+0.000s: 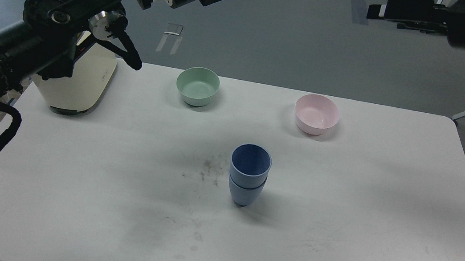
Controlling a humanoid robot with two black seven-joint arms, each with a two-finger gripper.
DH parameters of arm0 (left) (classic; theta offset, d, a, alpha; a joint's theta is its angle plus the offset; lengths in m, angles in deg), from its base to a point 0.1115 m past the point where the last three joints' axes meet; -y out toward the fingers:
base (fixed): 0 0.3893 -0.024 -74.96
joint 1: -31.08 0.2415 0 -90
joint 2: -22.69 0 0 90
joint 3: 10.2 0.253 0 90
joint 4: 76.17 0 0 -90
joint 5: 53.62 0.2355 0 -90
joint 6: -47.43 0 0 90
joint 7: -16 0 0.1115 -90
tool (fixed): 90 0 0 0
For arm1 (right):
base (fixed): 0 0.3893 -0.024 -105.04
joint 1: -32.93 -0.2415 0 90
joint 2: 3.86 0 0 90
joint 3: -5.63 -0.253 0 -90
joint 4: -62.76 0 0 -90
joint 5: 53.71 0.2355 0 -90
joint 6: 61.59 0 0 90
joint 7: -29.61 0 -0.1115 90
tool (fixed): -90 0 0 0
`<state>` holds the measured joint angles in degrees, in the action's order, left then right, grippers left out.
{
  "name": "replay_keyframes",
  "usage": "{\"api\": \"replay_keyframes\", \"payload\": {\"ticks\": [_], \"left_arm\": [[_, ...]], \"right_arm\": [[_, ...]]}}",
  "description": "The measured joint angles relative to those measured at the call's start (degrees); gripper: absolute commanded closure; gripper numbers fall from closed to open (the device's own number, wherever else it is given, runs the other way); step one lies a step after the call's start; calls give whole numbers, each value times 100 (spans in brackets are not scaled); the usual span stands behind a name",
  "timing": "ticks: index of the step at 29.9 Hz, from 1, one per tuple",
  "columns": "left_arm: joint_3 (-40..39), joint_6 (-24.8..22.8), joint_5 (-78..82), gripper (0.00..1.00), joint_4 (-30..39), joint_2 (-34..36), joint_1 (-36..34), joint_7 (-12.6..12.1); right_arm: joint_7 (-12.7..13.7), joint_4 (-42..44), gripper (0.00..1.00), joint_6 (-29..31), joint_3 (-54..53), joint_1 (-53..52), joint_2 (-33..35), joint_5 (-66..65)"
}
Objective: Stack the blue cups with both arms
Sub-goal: 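Release the cup and raise the right arm away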
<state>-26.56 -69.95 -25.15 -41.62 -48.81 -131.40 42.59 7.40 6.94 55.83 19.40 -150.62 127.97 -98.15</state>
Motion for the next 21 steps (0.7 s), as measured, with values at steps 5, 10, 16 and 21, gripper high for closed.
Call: {"api": "replay_keyframes", "payload": {"ticks": [5, 10, 16, 21], "left_arm": [[-297, 11, -50, 2, -175, -61, 349, 71], [-745, 8, -59, 2, -247, -94, 859, 38], [-1107, -47, -100, 2, -948, -593, 1294, 36], [-1284, -63, -451, 2, -1528, -963, 1552, 68]], "right_arm": [[-53, 336, 0, -515, -1641, 1673, -106, 1130], [-65, 1187, 0, -711, -3457, 2855, -936, 1607], [-111, 2258, 0, -682, -4705, 3482, -2056, 2115], [-287, 2631, 0, -616, -5117, 3712, -2687, 2148]]}}
